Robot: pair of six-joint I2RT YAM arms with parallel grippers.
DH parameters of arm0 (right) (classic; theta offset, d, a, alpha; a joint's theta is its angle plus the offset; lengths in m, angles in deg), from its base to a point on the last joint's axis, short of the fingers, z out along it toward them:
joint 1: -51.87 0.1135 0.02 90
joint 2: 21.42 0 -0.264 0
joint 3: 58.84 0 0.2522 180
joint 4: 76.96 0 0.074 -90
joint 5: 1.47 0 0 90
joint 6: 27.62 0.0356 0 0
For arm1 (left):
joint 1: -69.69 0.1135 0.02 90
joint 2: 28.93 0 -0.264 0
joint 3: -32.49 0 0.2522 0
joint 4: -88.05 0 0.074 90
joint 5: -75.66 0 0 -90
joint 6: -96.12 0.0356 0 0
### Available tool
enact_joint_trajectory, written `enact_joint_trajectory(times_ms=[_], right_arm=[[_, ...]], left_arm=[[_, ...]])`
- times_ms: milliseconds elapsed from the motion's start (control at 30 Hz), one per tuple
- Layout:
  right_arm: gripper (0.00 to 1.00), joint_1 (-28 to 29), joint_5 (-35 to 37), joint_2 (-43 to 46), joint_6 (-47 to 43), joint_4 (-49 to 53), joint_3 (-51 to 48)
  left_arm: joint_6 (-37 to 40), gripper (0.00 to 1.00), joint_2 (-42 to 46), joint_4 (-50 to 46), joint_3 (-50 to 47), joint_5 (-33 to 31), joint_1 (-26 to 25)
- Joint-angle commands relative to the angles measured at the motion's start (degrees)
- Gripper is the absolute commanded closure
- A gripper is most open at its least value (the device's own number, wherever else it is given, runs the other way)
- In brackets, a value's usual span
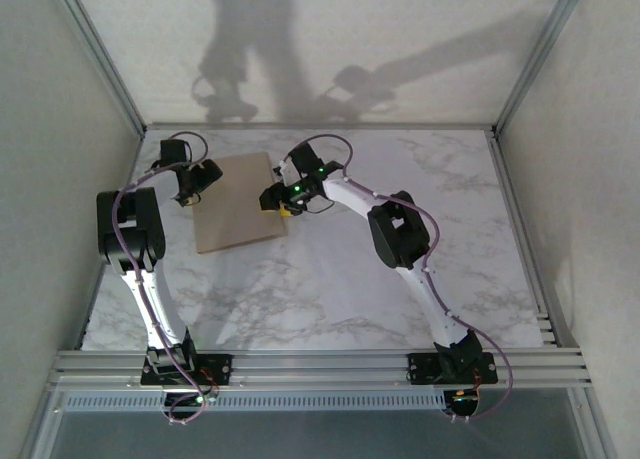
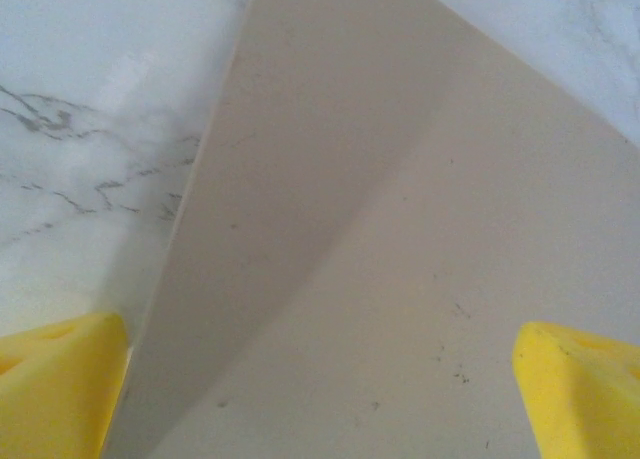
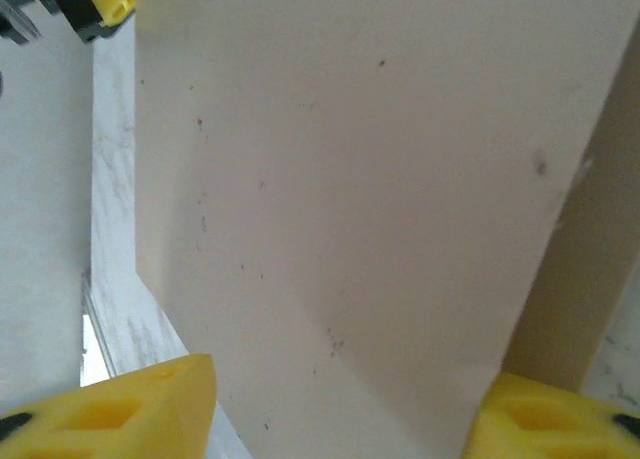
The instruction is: Put the files into the folder
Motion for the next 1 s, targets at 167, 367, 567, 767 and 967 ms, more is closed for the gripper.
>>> enact_joint_trajectory(times_ms=[167,367,567,767,967], right_arm=[[0.5,0.8,-0.8,9.3,1.8,-7.1,-7.8],[0.55,0.9,1.1,14.0,1.2,-9.1,-15.2],[0.58,0.8,2.5,19.1,0.8,-10.3,-21.1],[0.58,0.8,5.1,23.9,0.1,-10.1,-25.7],[0.46,0.8,5.8,28.3,-1.2,-9.6,-29.8]], left_arm=[[-2.8,0.03,3.8,-2.3,-3.0,14.3,-3.0],[-2.8,0.03,5.6,-1.9,-4.7,16.5,-4.4],[-3.2,0.03,7.1,-0.9,-6.6,17.5,-5.9],[-3.6,0.03,7.9,-0.2,-8.0,18.2,-7.8],[-4.4,0.03,9.5,1.2,-10.0,19.8,-9.5]])
